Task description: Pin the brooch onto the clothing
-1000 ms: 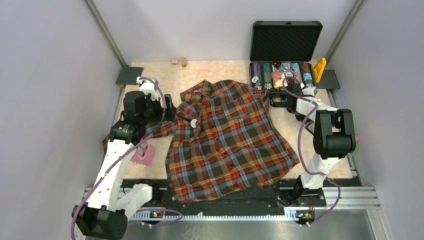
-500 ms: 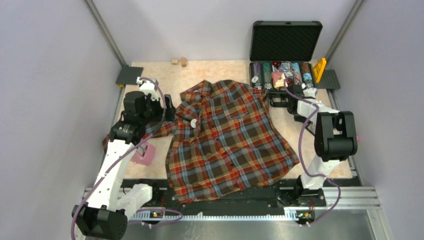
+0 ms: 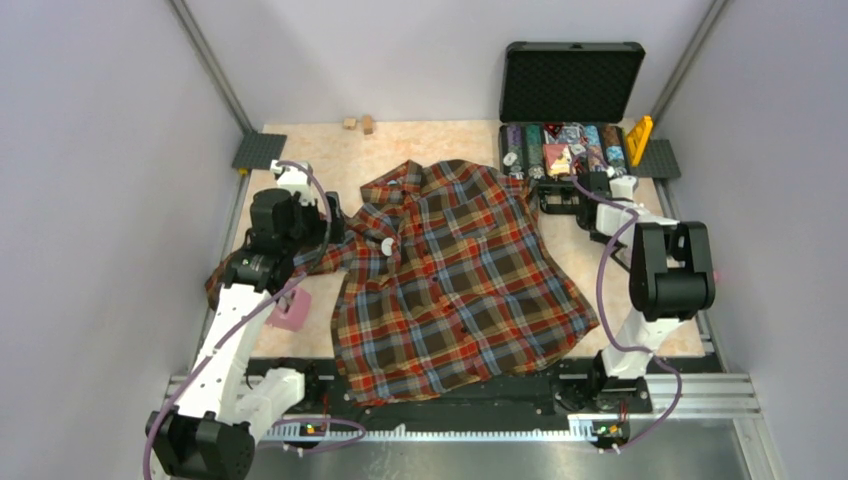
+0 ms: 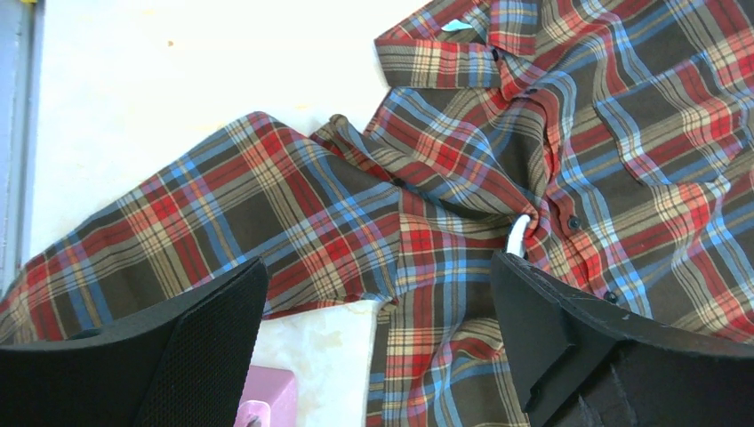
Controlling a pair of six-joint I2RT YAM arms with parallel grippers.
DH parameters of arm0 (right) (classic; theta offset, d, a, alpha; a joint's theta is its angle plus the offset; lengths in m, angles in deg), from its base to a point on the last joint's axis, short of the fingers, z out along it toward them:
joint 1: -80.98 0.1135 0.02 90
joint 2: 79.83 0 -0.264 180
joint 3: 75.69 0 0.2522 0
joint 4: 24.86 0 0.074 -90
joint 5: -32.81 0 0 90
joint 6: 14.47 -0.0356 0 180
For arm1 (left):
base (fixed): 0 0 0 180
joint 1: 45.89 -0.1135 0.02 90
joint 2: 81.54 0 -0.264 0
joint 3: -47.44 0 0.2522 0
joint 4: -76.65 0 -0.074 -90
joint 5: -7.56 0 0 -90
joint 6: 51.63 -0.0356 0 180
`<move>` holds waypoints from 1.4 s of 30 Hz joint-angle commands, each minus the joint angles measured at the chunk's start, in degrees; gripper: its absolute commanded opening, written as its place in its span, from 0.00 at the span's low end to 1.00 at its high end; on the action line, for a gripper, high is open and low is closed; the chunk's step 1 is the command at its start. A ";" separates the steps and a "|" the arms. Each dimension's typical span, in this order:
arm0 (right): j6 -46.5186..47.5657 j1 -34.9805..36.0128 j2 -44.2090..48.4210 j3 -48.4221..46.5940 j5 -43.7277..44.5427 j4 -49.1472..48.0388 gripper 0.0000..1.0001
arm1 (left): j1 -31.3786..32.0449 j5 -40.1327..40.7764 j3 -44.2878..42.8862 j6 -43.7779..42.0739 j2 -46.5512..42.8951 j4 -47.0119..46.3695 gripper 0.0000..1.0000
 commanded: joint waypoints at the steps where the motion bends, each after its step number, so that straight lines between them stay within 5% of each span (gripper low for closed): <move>1: 3.02 -2.64 -0.35 -0.64 2.15 -4.53 0.40 | 0.21 3.41 1.23 -0.62 -1.59 -5.05 0.98; 23: 5.48 -4.52 1.88 2.32 -2.48 -6.35 0.38 | 0.20 3.03 0.80 -0.86 0.46 -4.64 0.98; 42: 3.63 -2.07 2.94 3.99 2.38 -3.27 0.35 | 0.15 2.36 0.72 -0.85 0.23 -4.64 0.98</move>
